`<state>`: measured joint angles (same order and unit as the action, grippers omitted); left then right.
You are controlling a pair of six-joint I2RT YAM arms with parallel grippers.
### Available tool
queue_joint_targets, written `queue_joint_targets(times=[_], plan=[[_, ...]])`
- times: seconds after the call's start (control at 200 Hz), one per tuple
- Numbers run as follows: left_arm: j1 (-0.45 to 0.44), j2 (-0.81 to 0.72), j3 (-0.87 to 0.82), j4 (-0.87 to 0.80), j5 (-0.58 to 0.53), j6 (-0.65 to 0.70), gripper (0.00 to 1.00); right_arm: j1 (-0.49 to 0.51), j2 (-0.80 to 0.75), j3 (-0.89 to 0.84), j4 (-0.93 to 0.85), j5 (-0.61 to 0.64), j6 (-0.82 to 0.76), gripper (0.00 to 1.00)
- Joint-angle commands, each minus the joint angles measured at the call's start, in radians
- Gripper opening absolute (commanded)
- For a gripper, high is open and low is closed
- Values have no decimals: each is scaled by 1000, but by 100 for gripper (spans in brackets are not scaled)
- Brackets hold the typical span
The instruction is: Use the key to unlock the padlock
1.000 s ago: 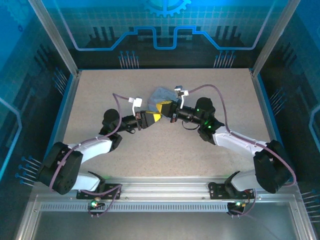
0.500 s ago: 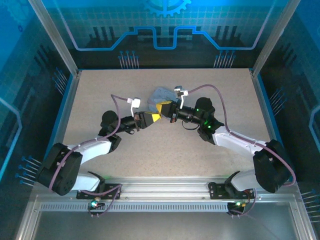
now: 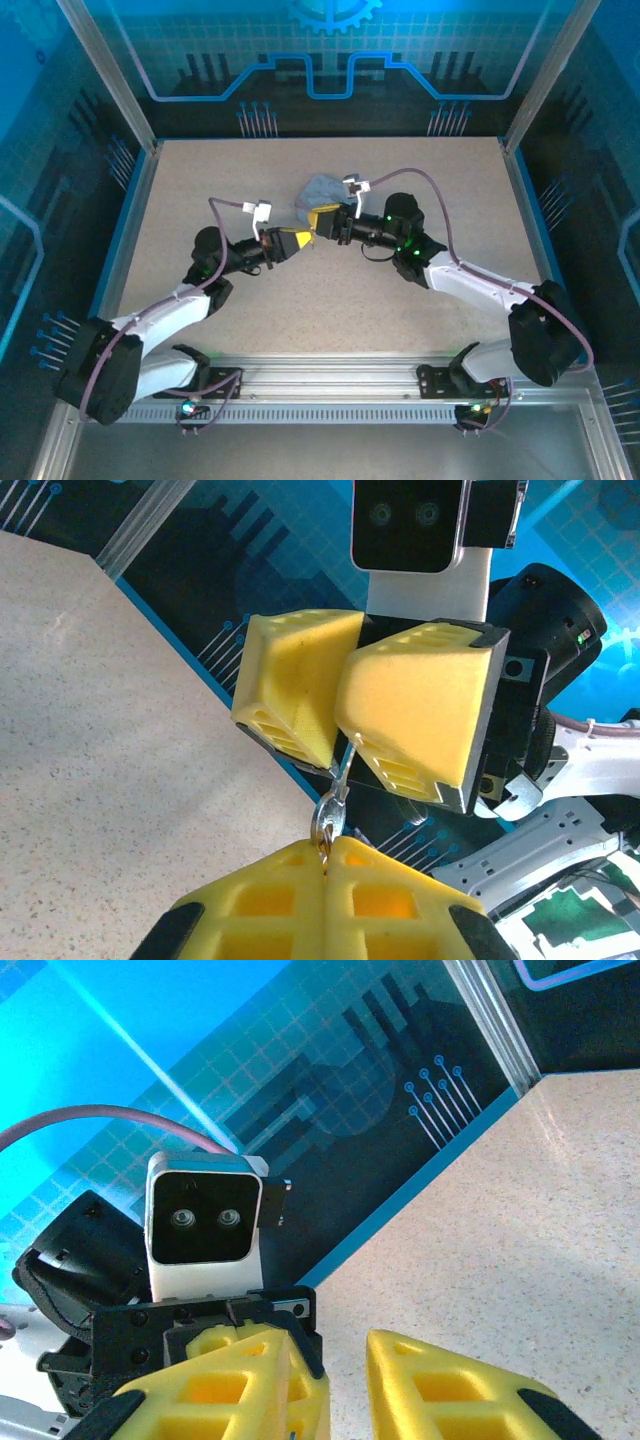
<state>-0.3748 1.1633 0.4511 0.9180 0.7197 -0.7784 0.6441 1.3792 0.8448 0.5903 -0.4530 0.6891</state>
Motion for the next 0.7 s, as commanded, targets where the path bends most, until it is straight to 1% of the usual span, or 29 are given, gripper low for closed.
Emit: queue_joint_targets(times=[0.0,0.045,0.075,0.195,0.44,0.575,0.695], plan=[[10,-32,-9,-45,-21,55,0,22,20,58,-20,-19,5,27],[10,-34,-10,-47,-24,54,0,27,30,70,-19,-28,8,26],[10,-36,-11,-48,-26,53,0,31,36,75,-20,-33,10,23],[10,-40,-11,-53,-30,48,0,36,52,83,-5,-46,16,0],[16,-44,-18,-30,-19,24,0,40,52,80,5,-39,28,0],[29,-35,-28,41,-8,-18,21,40,49,76,28,-43,46,0],[34,-19,-31,81,6,-42,25,39,41,73,29,-37,45,0]])
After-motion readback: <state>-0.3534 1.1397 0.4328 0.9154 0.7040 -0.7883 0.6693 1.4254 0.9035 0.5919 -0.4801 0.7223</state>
